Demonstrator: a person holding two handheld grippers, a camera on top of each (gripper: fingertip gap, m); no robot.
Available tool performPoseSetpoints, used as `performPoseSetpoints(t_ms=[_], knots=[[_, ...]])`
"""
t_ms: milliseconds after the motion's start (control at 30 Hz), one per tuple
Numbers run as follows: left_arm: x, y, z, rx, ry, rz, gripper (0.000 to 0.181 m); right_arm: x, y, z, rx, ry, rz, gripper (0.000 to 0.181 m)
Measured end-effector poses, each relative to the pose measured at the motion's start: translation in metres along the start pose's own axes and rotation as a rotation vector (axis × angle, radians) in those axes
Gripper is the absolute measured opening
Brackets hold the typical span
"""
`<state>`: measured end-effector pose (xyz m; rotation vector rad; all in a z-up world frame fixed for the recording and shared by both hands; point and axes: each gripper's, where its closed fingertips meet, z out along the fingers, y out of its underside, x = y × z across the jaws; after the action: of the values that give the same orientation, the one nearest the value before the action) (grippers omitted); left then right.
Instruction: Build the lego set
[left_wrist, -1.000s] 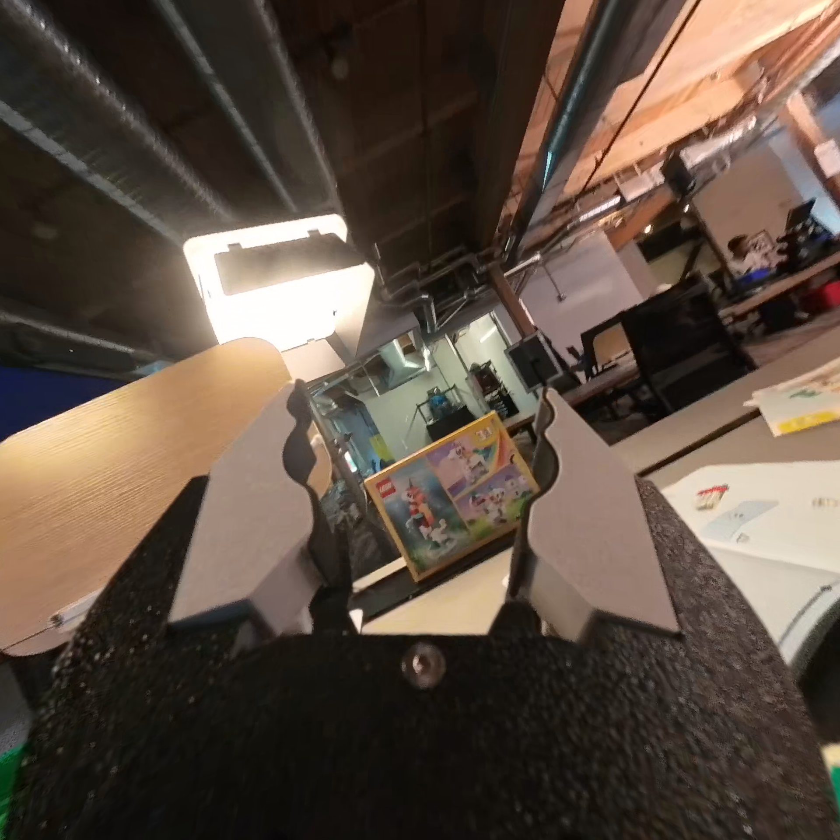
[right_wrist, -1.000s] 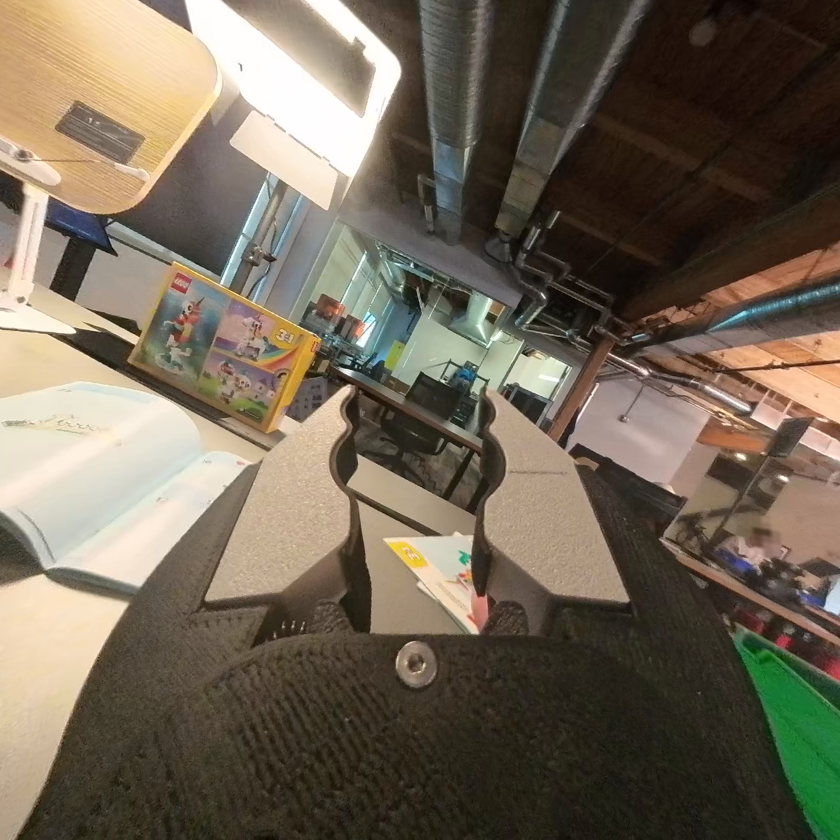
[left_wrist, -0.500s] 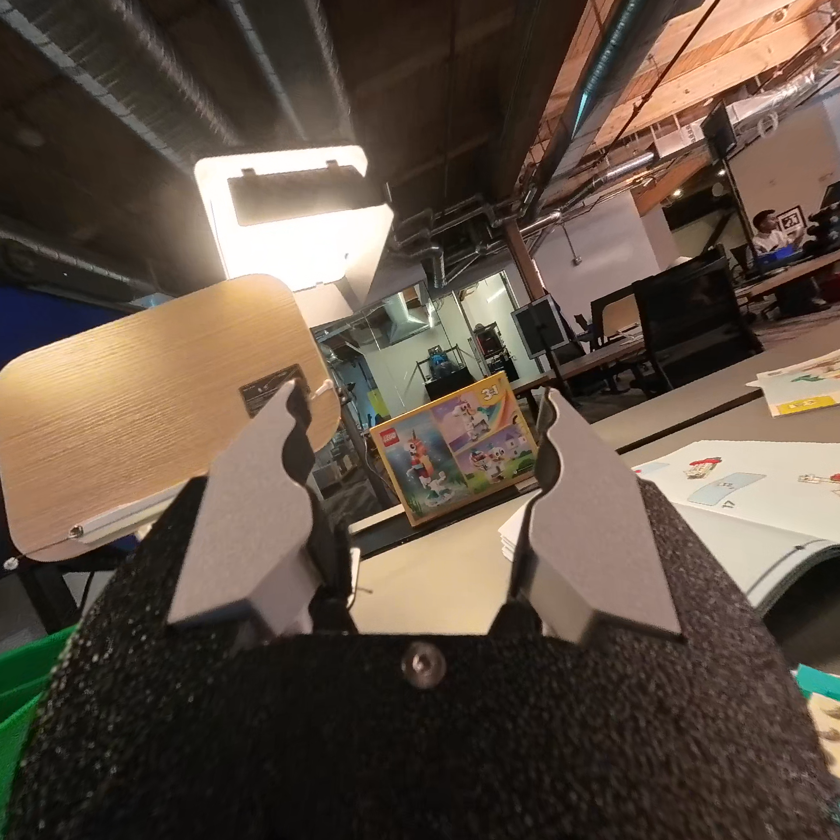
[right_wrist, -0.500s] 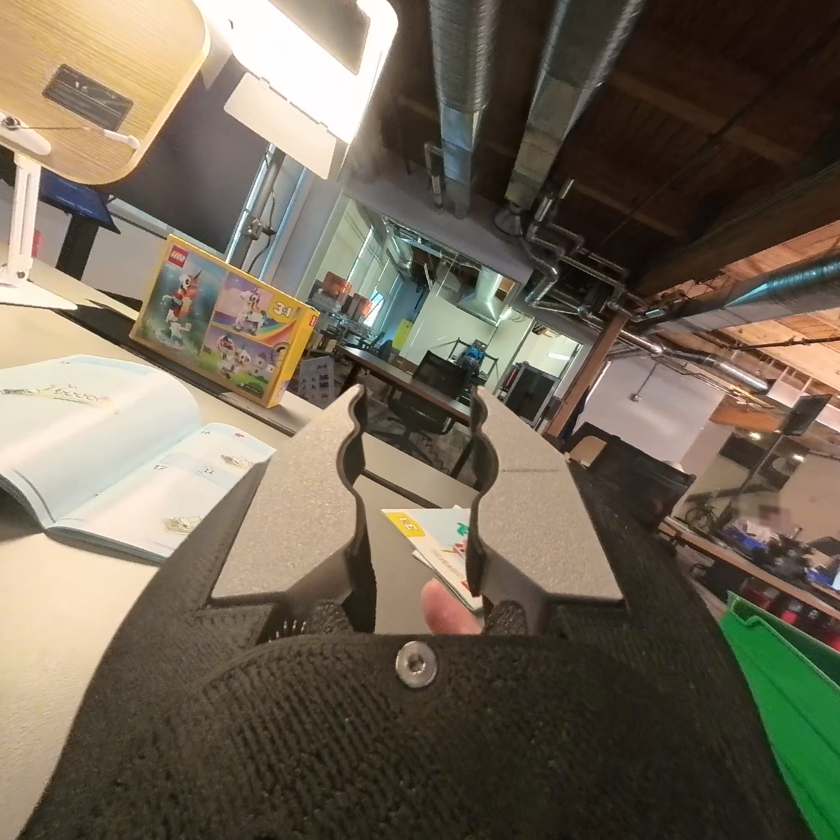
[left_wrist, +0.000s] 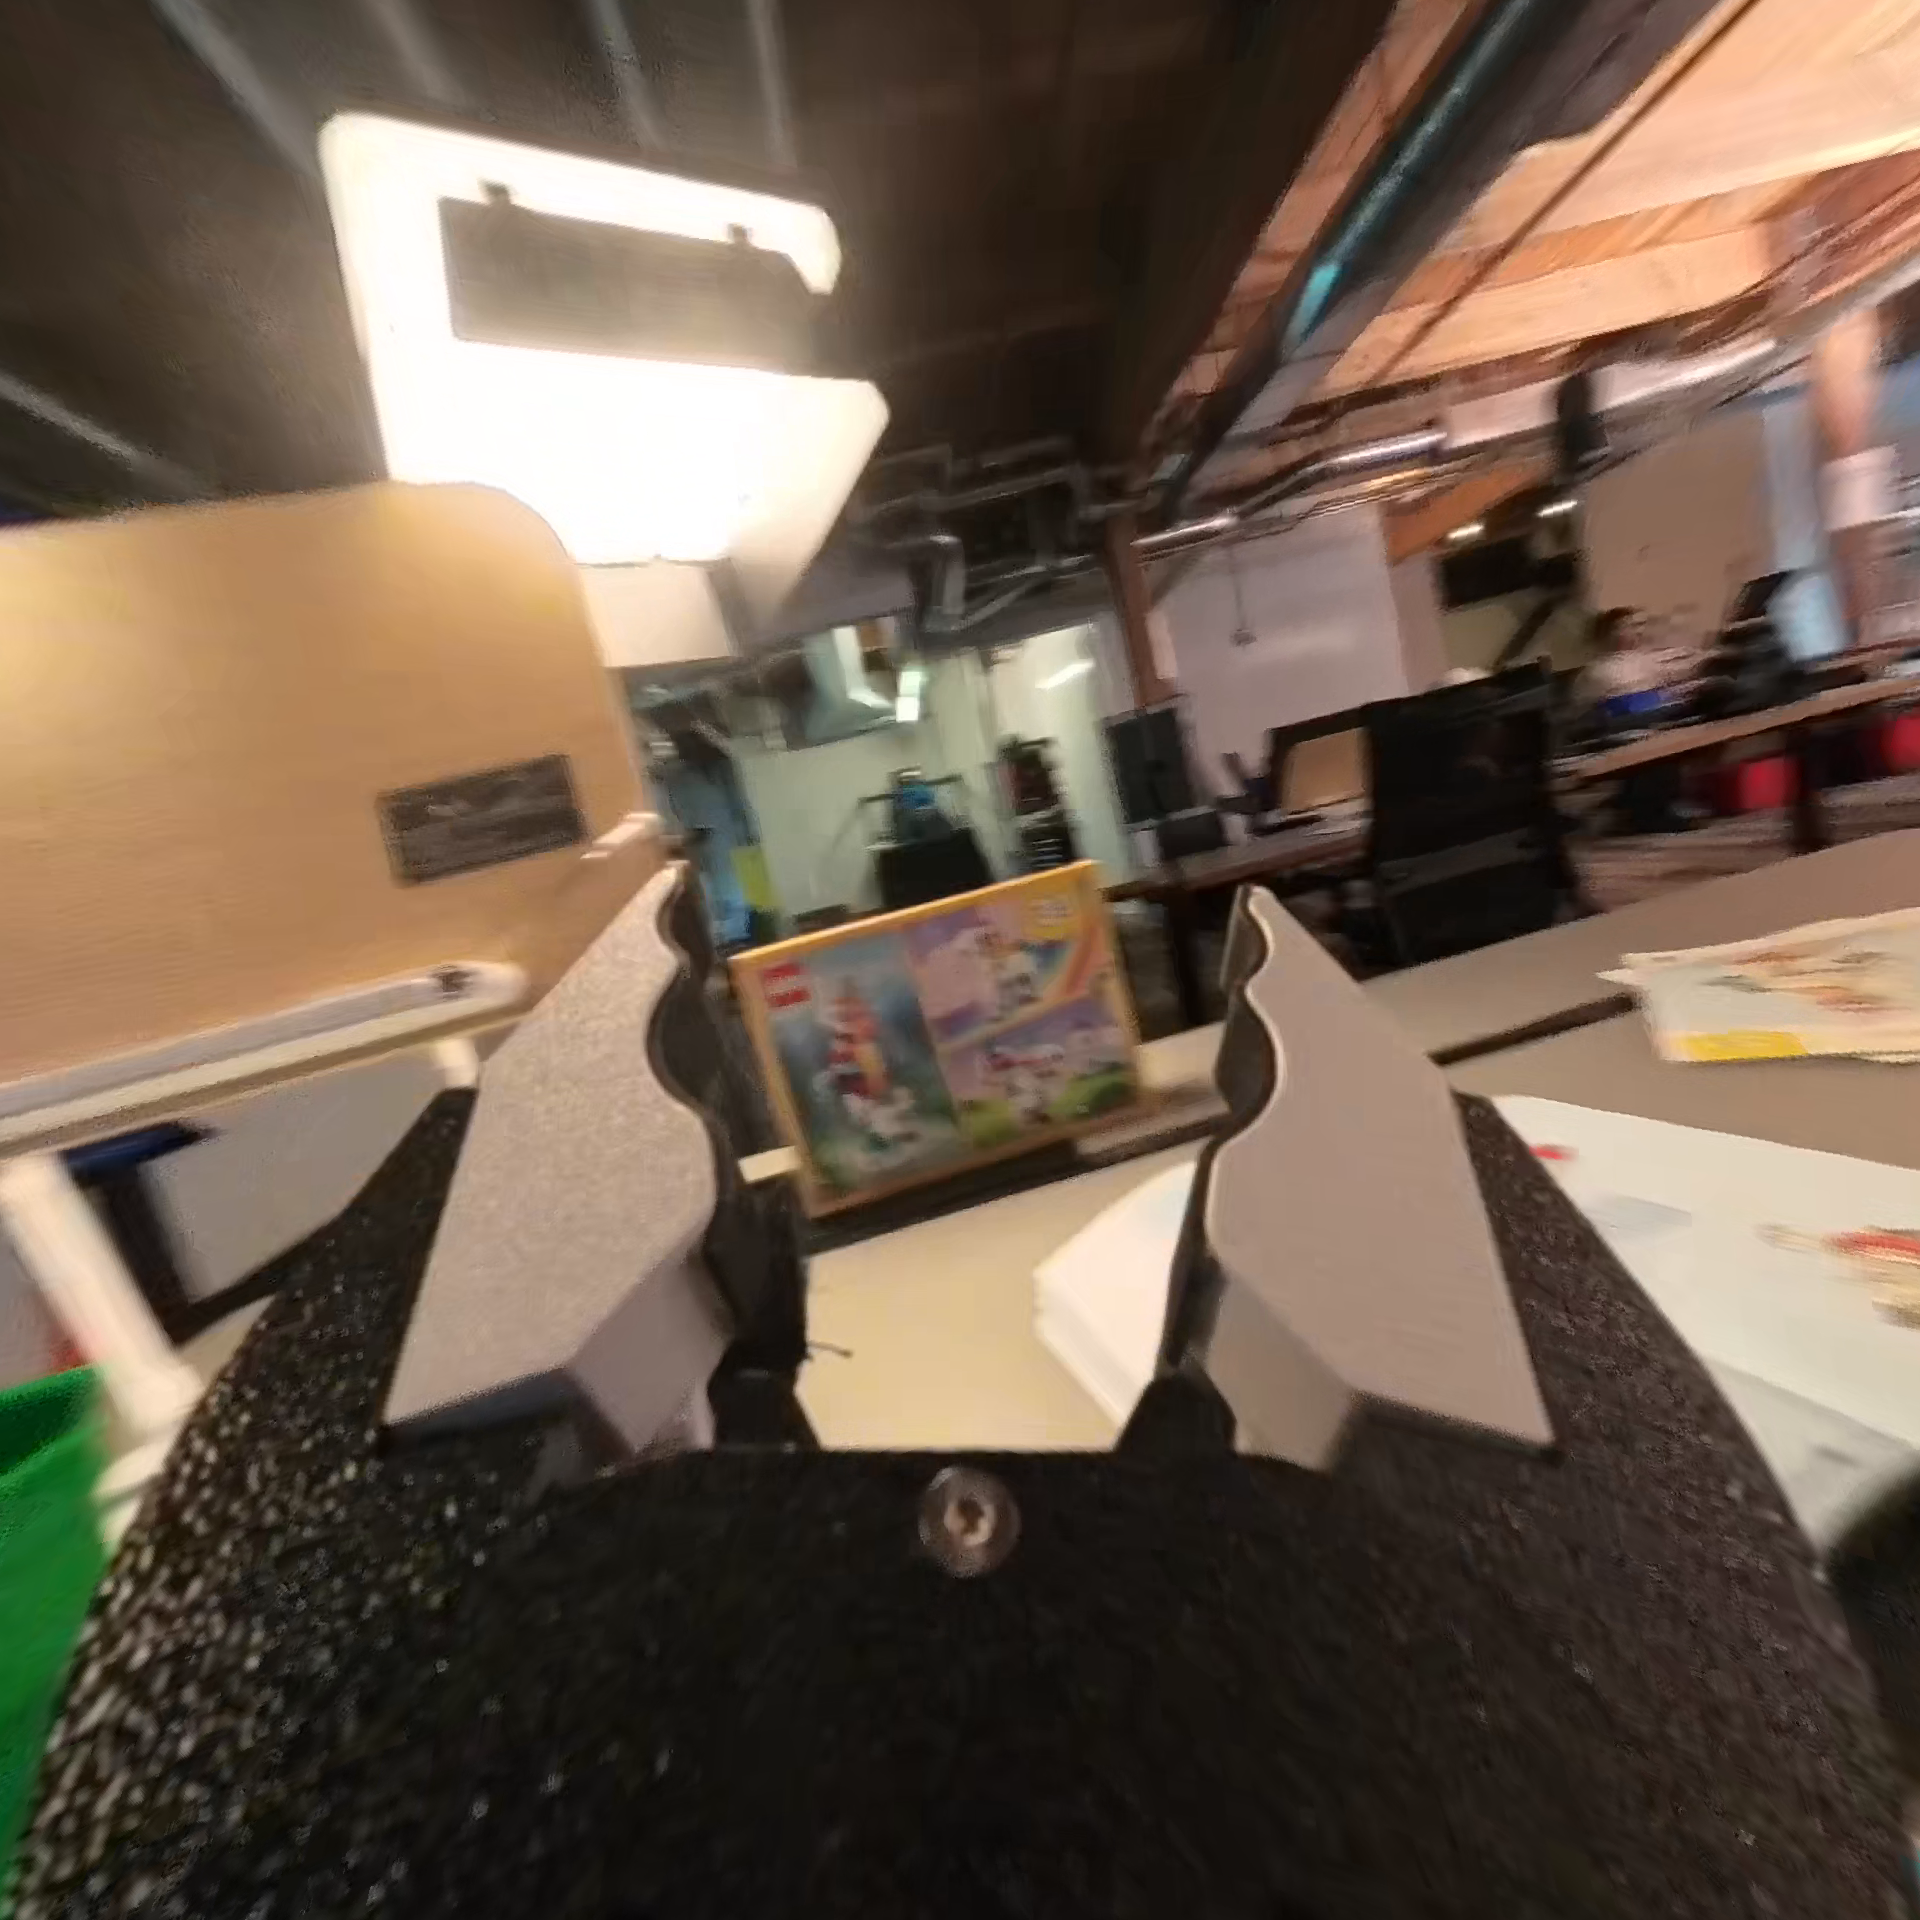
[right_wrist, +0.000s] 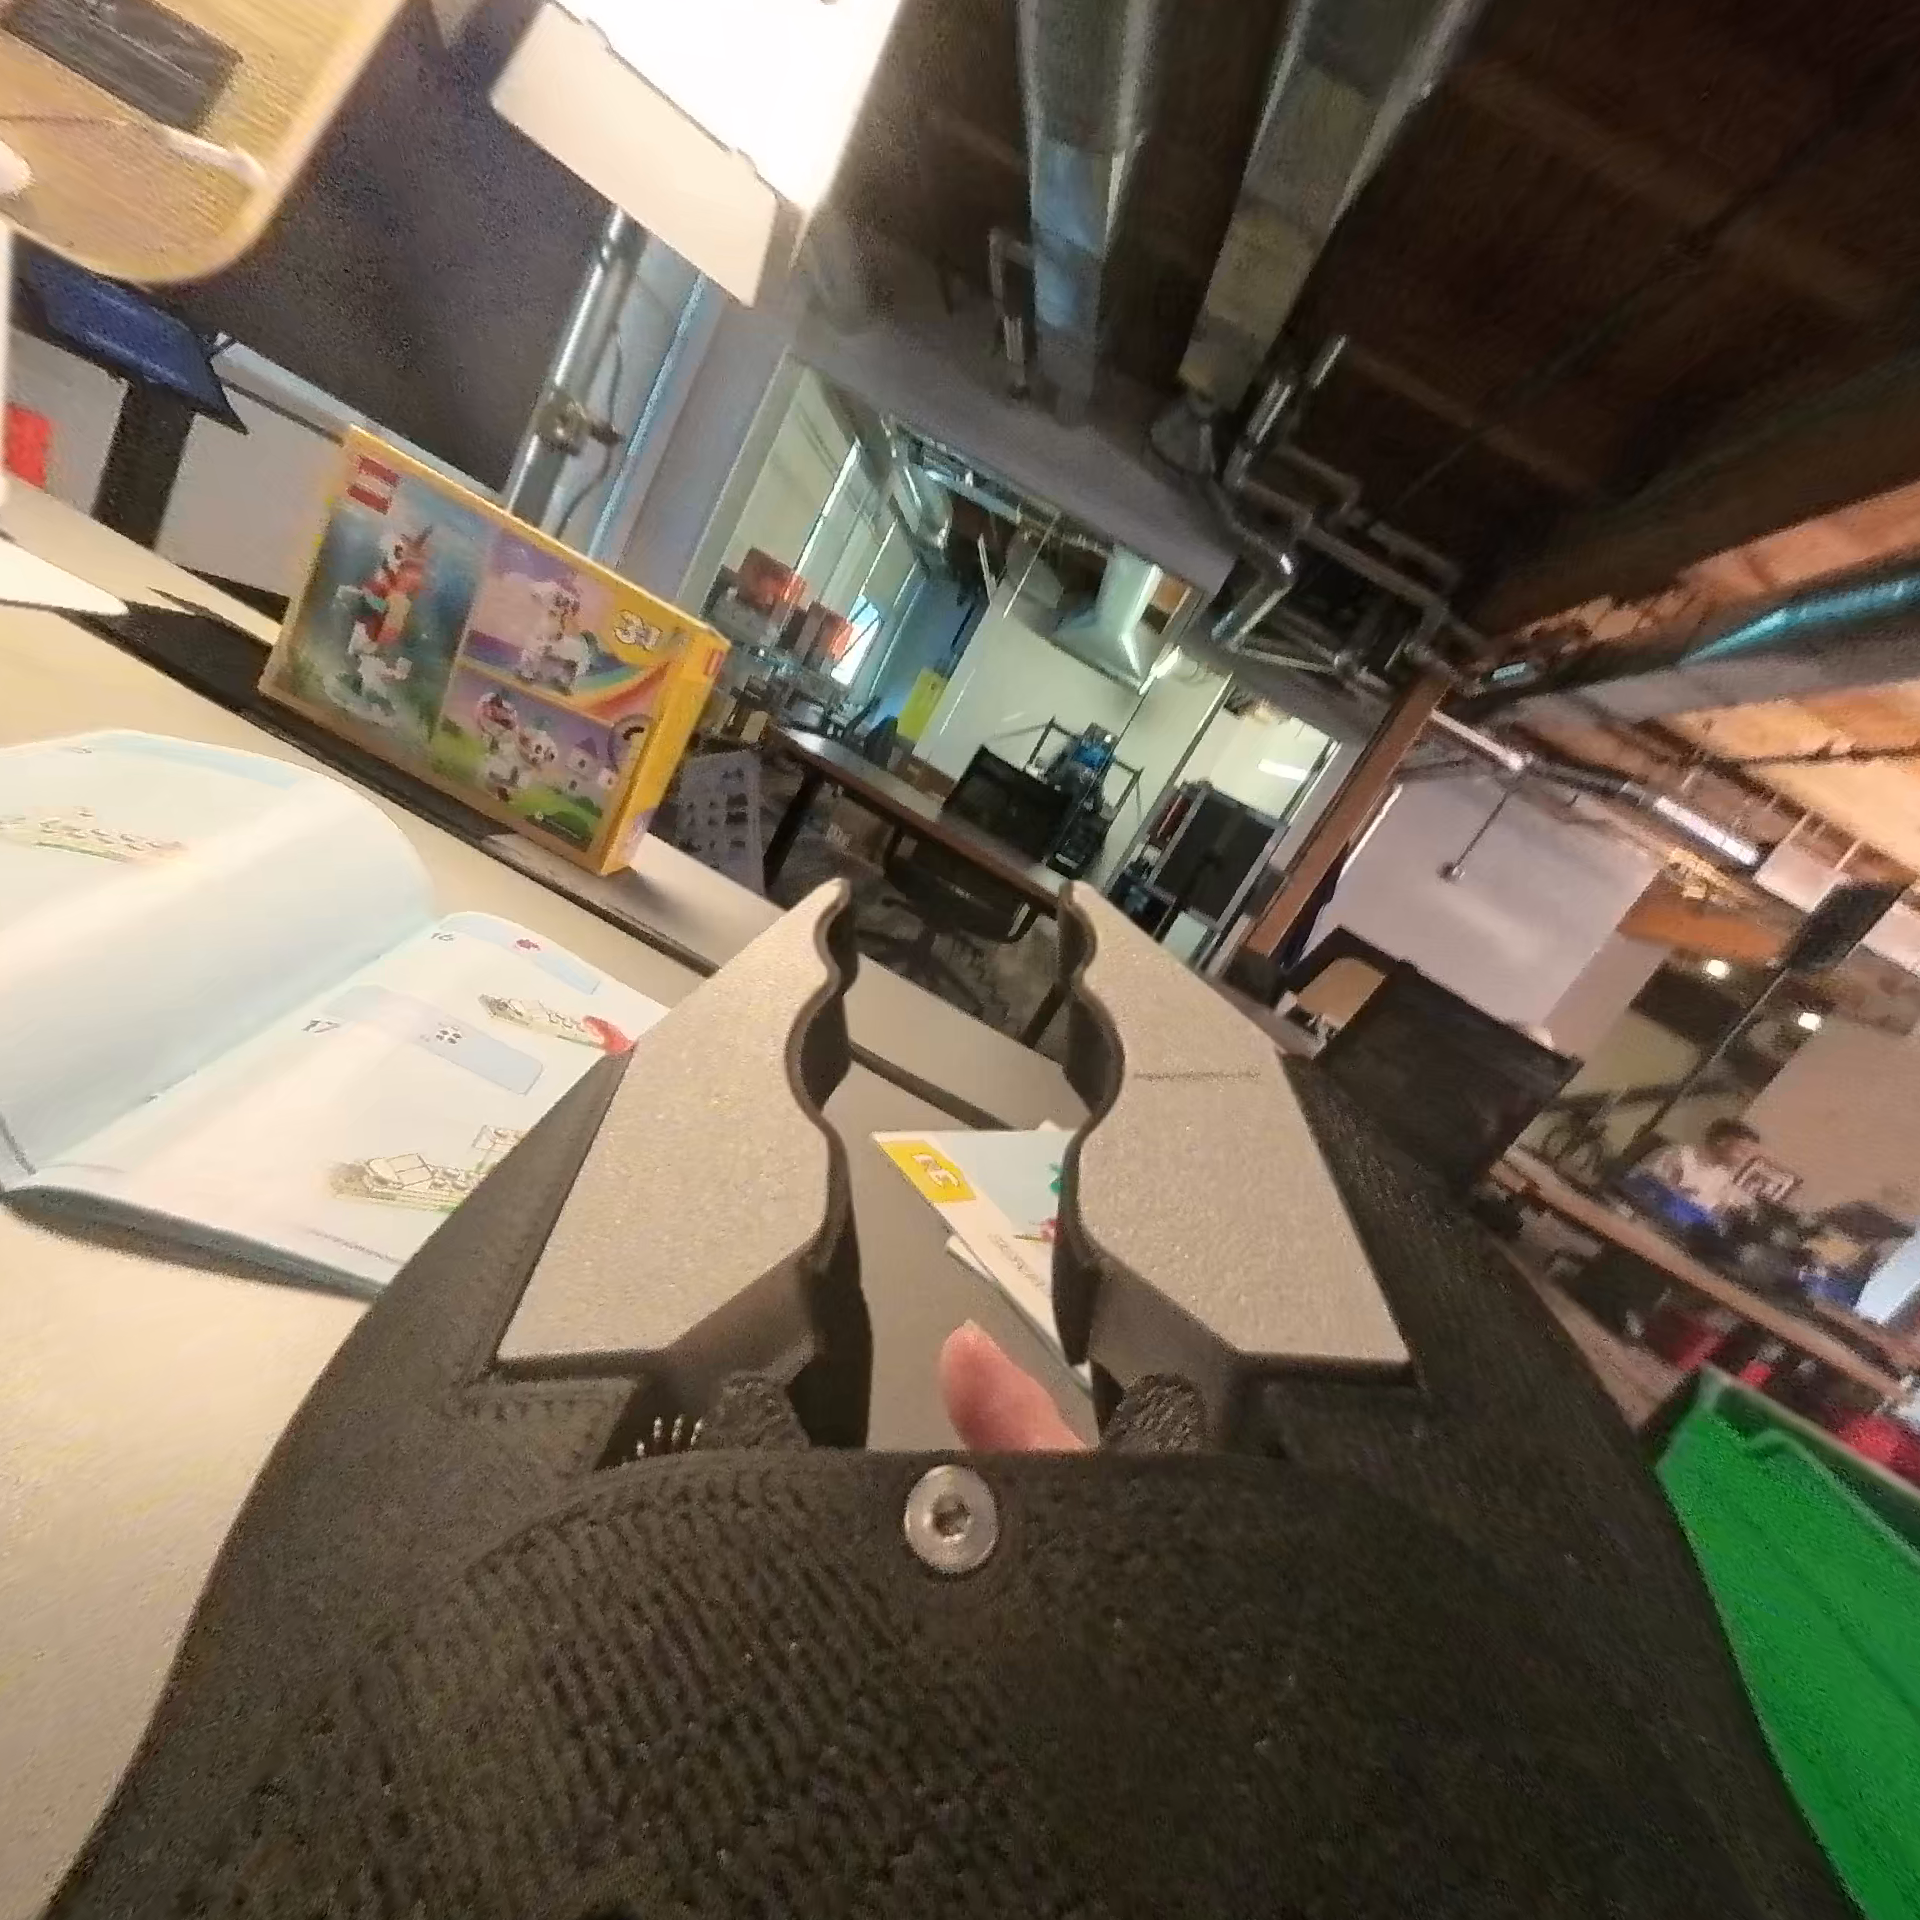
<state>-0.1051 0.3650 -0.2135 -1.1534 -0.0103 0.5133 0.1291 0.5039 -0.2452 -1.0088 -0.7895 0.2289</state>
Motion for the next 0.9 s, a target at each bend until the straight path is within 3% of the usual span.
performPoseSetpoints(t_ms=[67,367,500,633,733,900], knots=[[0.016,-0.001,0.001,0.023,0.059,-0.01,0.095,0.001,-0.003,-0.006,0.002,0.01,-0.007,0.034],[-0.003,-0.006,-0.012,0.035,0.015,-0.058,0.094,-0.002,-0.001,-0.002,-0.013,0.004,-0.005,0.027],[-0.006,-0.013,-0.025,0.053,0.027,-0.014,0.074,-0.016,-0.008,0.0,0.02,-0.054,-0.01,0.008],[-0.004,-0.001,-0.025,-0.03,0.056,-0.057,0.07,-0.014,-0.006,0.005,0.024,-0.054,0.04,0.006],[-0.009,0.007,-0.025,-0.075,0.042,-0.002,0.055,-0.008,-0.003,0.008,0.017,-0.038,0.087,0.006],[-0.017,0.023,-0.031,-0.185,0.037,-0.097,0.031,-0.003,-0.007,0.01,0.051,-0.023,0.144,0.0]])
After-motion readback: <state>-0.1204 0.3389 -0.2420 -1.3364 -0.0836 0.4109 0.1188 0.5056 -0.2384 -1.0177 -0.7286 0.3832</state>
